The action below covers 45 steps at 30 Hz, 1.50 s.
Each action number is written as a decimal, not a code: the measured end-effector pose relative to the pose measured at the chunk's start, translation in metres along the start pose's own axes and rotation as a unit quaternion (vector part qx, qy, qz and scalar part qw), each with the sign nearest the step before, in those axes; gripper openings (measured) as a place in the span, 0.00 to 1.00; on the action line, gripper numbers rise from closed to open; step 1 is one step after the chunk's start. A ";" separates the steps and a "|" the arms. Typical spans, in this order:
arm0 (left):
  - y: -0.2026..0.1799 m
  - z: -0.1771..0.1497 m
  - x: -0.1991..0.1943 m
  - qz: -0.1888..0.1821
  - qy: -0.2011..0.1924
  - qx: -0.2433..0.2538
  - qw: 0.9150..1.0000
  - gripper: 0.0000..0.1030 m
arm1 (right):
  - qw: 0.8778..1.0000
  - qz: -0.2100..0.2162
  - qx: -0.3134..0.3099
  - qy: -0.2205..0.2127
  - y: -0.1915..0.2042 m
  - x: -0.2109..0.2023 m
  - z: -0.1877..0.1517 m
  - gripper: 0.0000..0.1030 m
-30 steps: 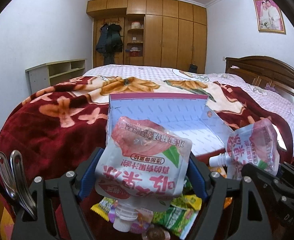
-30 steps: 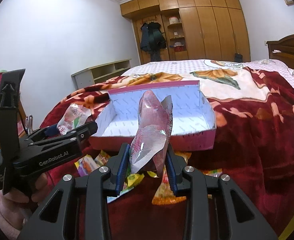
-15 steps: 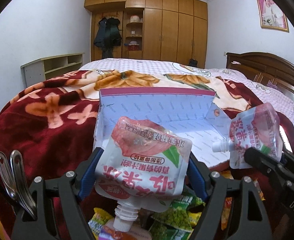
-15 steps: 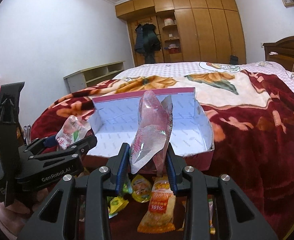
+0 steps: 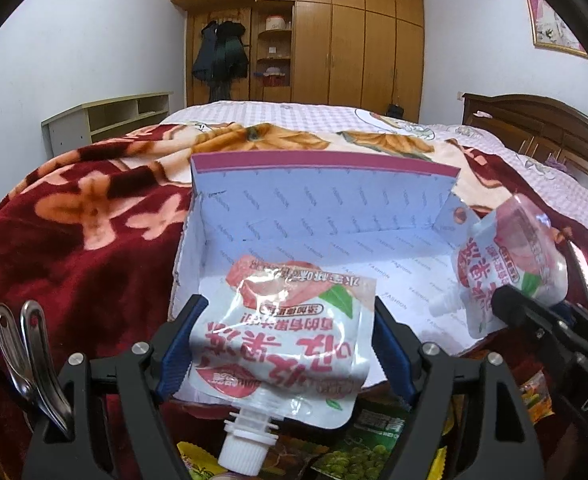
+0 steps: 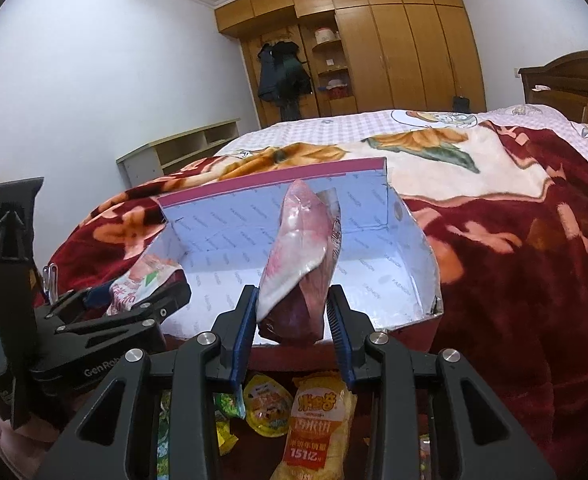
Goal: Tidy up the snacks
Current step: 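Carry both pouches over the pink box and lower them inside, then open the right gripper releasing the pink pouch while the left releases the white pouch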
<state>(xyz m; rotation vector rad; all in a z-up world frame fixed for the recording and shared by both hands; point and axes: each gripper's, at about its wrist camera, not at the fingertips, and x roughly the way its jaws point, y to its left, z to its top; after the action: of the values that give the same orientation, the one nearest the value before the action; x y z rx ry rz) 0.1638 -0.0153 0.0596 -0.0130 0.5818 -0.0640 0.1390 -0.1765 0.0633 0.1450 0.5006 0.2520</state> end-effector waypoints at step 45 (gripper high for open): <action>0.005 0.001 -0.022 0.006 0.019 0.007 1.000 0.89 | 1.000 -0.001 0.020 -0.012 -0.005 -0.006 -0.001 0.71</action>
<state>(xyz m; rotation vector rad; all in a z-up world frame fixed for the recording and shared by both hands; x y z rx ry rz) 0.1461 -0.0085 0.0723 0.0058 0.6200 -0.0577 0.1346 -0.1829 0.0642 0.1869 0.4813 0.2380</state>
